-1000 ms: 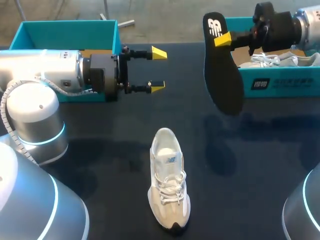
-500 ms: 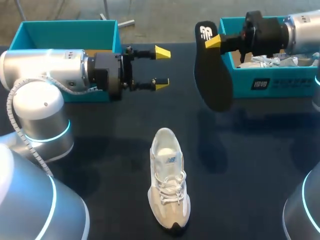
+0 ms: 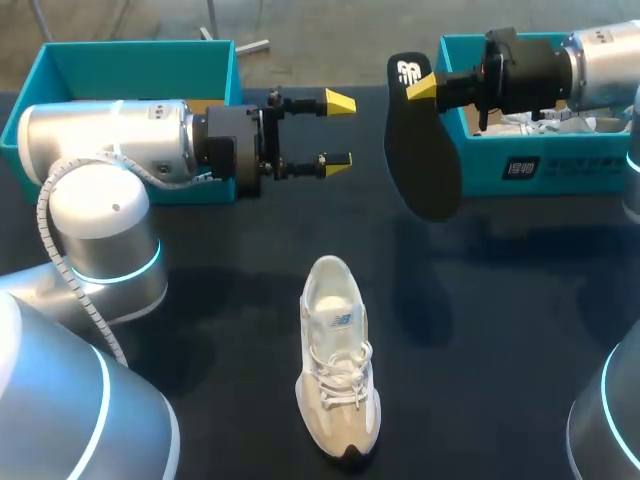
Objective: Take the shoe out of the shoebox, open the shoe tongue, remove and reinsert the insole, then place the shoe into the shoebox
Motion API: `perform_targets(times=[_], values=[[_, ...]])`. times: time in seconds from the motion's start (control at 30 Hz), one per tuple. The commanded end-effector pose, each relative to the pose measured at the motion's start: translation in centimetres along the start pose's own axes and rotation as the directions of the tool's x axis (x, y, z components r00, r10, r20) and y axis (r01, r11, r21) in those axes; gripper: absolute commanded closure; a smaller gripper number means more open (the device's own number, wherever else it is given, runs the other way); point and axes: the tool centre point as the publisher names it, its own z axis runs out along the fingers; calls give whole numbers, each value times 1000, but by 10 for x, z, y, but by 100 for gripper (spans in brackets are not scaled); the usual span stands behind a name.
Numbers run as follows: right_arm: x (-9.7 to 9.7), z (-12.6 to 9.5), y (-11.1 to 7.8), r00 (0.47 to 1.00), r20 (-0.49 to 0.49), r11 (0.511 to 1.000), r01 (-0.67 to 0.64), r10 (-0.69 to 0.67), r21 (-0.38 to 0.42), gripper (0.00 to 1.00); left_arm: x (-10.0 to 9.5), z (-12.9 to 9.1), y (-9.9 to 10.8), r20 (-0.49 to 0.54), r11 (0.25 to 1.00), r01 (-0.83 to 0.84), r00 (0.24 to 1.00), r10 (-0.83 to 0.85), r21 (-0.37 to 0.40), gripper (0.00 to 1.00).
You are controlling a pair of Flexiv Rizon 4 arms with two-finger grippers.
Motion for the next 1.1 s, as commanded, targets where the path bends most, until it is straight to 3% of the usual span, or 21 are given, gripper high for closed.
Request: perform_targets(times=[0.03,0.43,0.5,0.6,0.7,1.1], values=[[0,6,2,1000,-19,1000,-18,18,4,100,5,12,3,15,1000,4,1000,-4,-4,0],[-9,16,10,996,-10,996,-90,89,-6,100,5,35,9,34,1000,6,999,-5,-17,2],[-9,16,10,996,-10,996,-90,89,-6,100,5,37,9,35,1000,6,999,-6,-15,15],[-9,16,10,996,-10,996,-90,89,-6,100,6,40,10,34,1000,5,999,-5,-12,24],[-9,16,10,996,-10,996,-90,89,-6,100,6,43,11,26,1000,2,1000,-2,-11,49],[-9,16,10,996,-10,996,-90,89,-6,100,0,49,5,29,1000,-24,999,24,10,59]])
